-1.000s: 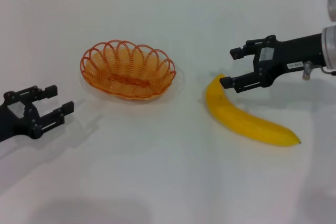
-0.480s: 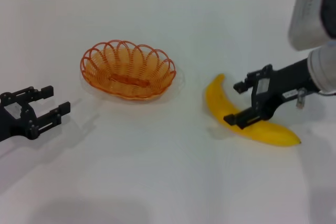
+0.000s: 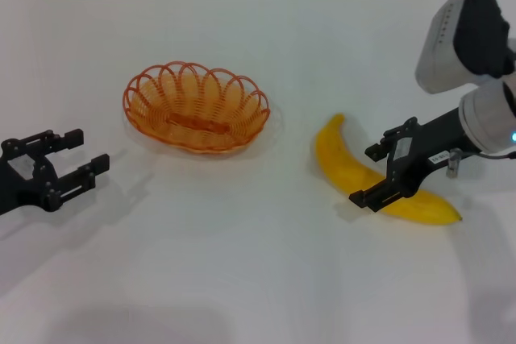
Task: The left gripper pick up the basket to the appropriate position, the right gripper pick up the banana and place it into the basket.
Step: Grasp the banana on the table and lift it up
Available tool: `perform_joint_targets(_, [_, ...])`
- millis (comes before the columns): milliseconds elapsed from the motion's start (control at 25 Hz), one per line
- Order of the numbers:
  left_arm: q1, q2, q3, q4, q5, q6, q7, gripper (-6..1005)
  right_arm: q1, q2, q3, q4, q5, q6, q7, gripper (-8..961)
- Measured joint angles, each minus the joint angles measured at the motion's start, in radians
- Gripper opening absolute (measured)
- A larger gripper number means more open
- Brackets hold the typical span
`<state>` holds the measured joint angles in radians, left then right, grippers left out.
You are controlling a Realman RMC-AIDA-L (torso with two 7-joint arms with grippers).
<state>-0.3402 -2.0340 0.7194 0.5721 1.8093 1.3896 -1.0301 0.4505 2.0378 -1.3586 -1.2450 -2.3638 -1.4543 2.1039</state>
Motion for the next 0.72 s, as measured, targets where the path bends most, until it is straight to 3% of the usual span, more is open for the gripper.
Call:
perform_joint_targets(320, [-0.008, -0.001, 0.004, 0.0, 0.005, 0.0, 0.001, 586, 0.057, 0.0, -0.004, 0.111, -0.03, 0.04, 0.002, 840])
perform_joint_targets(720, [-0.01, -0.002, 0.006, 0.0, 0.007, 0.0, 0.001, 585, 0.065, 0.001, -0.017, 0.136, -0.037, 0.065, 0.008, 826])
